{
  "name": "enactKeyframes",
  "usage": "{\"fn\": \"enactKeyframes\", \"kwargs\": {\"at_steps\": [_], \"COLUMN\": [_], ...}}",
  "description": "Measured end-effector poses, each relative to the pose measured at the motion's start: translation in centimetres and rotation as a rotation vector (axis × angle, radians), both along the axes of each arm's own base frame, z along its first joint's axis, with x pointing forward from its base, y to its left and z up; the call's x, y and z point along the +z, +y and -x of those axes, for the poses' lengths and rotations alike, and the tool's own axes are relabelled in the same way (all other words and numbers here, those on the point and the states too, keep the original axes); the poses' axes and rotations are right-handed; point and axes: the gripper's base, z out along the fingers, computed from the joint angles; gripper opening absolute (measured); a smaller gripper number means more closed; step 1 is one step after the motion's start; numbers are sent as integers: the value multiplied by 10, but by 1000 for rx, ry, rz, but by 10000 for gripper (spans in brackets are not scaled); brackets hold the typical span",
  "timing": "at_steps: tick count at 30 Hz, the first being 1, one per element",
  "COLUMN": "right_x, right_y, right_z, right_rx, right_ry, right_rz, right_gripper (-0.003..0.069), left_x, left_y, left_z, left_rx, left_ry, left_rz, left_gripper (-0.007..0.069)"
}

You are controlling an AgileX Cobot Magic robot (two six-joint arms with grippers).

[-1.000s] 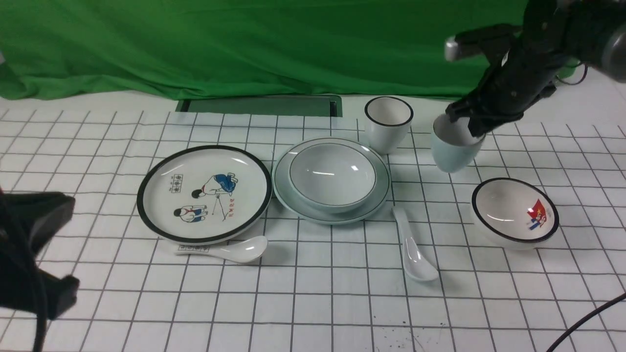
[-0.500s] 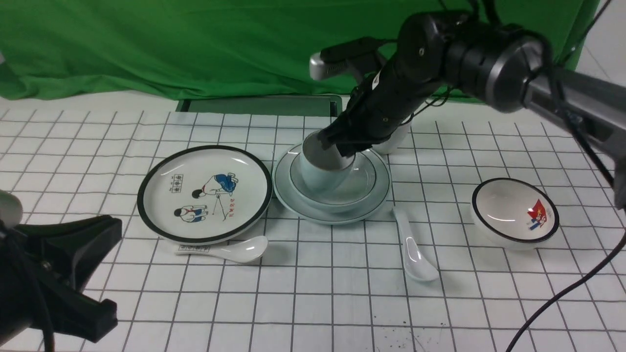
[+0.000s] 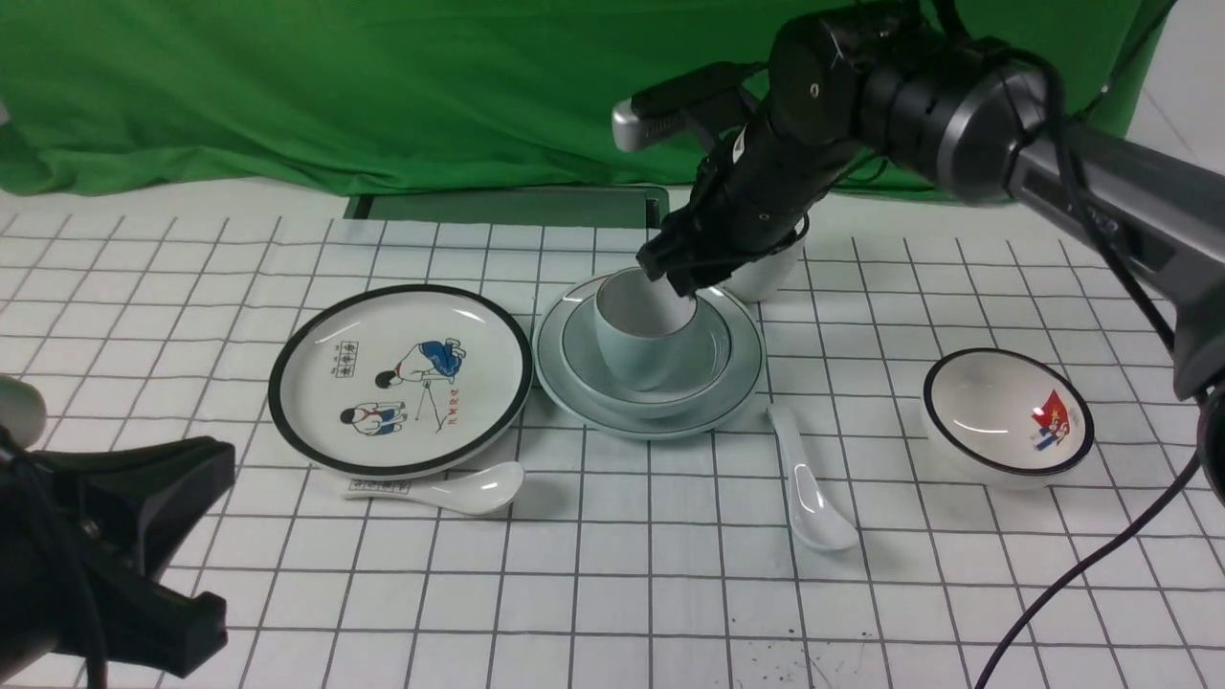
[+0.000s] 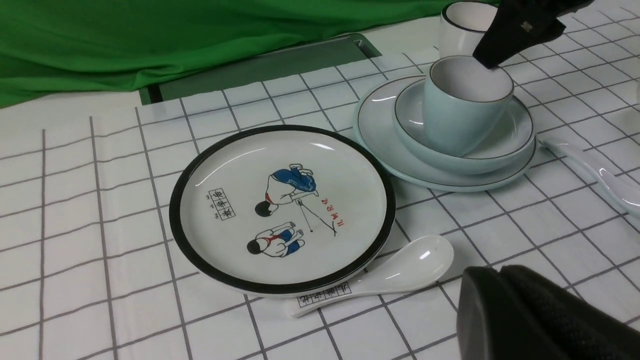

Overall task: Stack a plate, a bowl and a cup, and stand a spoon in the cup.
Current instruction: Use the right arm to put the blue teacup into the blue rice bowl in the middle, then use the right arm to grab a blue soup spoon

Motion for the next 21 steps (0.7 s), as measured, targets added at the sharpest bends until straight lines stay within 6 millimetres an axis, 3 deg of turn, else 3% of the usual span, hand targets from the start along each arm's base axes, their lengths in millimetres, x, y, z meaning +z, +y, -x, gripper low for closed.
{"fn": "enactKeyframes", "kwargs": {"at_steps": [3, 7, 9, 12, 16, 19, 21], "right_x": [19, 25, 14, -23, -66, -83, -84], "right_y": [-5, -21, -33, -49, -54, -55, -53], "right_z": [7, 17, 22, 36, 49, 52, 53], "right_rx": [11, -35, -64, -107, -150, -192, -198], "right_ry": [23, 115, 175, 291, 358, 346, 332], "right_rz": [32, 75, 101, 158, 177, 147, 134], "right_gripper": [387, 390, 390, 390, 390, 388, 377], "left_x": [-1, -2, -2, 2, 3, 3, 3], "left_y": [0, 0, 1, 1, 1, 1, 1], "left_z": [0, 1, 1, 2, 2, 2, 2], "left_rx": [1, 2, 5, 6, 7, 7, 7], "left_ry": [9, 26, 44, 50, 49, 49, 49], "left_rz": [-4, -8, -15, -17, -12, -8, -7], "left_gripper": [-35, -35, -35, -35, -35, -35, -35]}}
